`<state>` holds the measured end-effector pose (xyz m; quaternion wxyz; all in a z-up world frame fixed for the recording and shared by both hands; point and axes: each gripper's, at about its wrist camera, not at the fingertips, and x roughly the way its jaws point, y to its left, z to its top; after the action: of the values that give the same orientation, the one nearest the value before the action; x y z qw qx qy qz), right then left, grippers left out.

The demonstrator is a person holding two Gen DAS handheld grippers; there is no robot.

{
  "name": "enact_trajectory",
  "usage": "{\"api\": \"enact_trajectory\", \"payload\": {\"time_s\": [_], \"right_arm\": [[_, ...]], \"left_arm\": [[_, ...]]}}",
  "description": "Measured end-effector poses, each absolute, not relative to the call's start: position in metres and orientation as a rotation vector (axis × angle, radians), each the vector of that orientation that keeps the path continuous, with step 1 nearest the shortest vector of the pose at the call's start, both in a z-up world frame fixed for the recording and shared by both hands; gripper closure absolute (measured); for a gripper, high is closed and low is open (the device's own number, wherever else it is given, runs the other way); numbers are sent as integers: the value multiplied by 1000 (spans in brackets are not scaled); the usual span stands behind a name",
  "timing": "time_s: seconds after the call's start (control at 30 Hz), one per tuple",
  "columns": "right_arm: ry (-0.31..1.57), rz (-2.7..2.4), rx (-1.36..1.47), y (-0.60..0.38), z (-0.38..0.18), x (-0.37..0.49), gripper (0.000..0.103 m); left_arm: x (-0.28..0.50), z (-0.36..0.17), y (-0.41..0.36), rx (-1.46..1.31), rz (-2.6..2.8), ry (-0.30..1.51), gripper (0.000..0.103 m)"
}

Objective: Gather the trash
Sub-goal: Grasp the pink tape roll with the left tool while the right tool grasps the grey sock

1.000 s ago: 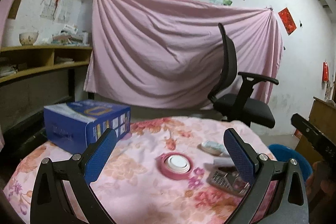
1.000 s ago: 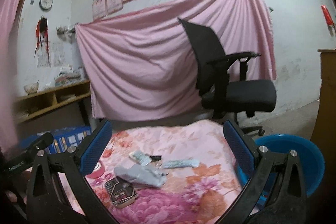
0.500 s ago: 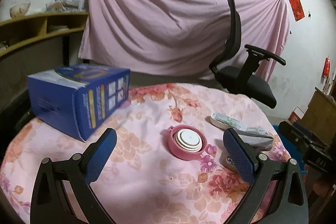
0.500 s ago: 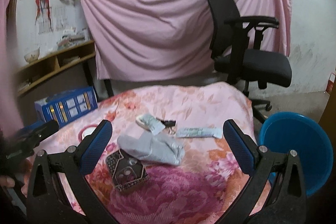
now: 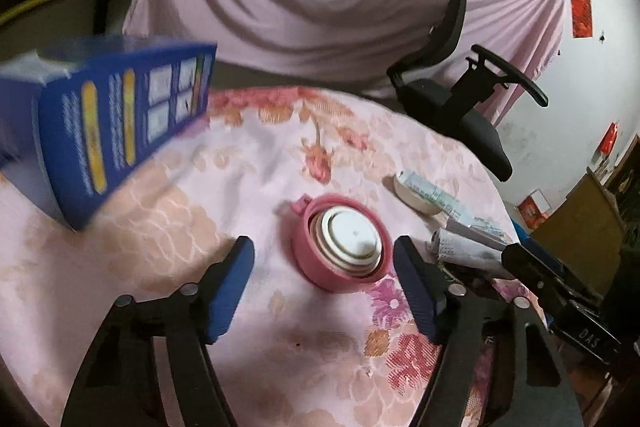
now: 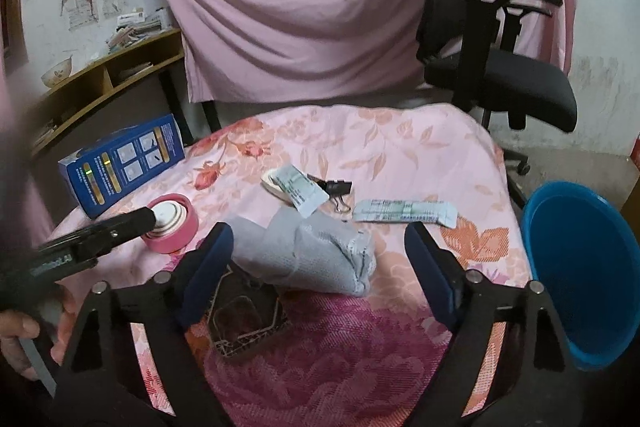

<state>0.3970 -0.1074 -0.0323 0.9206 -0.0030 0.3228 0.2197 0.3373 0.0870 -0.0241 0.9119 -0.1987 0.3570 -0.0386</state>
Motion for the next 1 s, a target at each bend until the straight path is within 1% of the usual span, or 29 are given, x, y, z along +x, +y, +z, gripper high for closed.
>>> {"api": "enact_trajectory", "payload": {"time_s": [0.1, 0.27, 0.57, 0.67, 0.77, 0.87, 0.93, 1.0], "right_arm": [[688, 452, 2, -108, -36, 400, 3], [724, 453, 2, -105, -40, 405, 5], [812, 487, 61, -108, -51, 413, 11], [821, 499, 77, -109, -52, 412, 14], [823, 507, 83, -109, -53, 410, 20], [821, 506, 85, -111, -52, 406, 27], [814, 509, 96, -114, -51, 405, 37], [806, 513, 109, -117, -50, 404, 42]], "left_arm": [[339, -25, 89, -431, -87, 740, 45], [342, -27, 85, -433, -133, 751, 61], [342, -27, 81, -437, -190, 740, 62], [340, -25, 77, -427, -207, 728, 62], [339, -24, 73, -414, -224, 721, 62], [339, -24, 70, -401, -236, 724, 62], [340, -23, 68, -394, -238, 722, 62], [340, -23, 67, -388, -240, 714, 62]]}}
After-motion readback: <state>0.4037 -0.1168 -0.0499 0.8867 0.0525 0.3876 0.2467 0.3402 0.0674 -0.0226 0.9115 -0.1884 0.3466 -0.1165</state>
